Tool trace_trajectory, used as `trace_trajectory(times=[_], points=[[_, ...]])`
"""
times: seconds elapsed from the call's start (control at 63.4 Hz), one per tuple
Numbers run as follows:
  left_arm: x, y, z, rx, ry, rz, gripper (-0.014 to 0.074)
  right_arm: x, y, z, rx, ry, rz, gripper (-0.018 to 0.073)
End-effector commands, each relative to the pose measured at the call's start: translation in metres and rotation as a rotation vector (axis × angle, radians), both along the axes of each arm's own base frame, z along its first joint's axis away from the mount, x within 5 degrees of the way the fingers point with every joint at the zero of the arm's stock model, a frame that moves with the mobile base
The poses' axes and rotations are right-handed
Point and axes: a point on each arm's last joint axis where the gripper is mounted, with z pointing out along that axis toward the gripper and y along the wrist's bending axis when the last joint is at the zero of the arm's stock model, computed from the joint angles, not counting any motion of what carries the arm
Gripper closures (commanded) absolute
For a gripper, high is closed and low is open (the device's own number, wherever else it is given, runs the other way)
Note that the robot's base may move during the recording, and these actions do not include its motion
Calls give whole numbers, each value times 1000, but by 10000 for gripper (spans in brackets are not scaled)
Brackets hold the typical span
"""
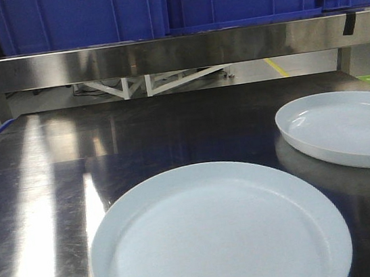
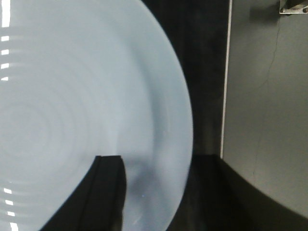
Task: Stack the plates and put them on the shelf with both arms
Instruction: 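Lift the white plate with the right gripper over the center plate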
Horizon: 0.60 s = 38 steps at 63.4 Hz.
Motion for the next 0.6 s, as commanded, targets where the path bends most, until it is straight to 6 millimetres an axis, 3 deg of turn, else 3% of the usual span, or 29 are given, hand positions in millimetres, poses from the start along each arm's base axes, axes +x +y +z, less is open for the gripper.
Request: trace_trajectory(times=[0.0, 0.268, 0.426, 0.584], points=[[1, -2, 16, -38, -87, -15, 512, 6, -1, 17, -12, -85, 10, 258], [1, -2, 16, -38, -87, -15, 512, 6, -1, 16, -13, -83, 11, 519], [1, -2, 16, -38, -87, -15, 512, 3, -1, 26, -15, -114, 11, 503], [1, -2, 16, -38, -87, -15, 512, -9, -1, 55, -18, -208, 11, 503]])
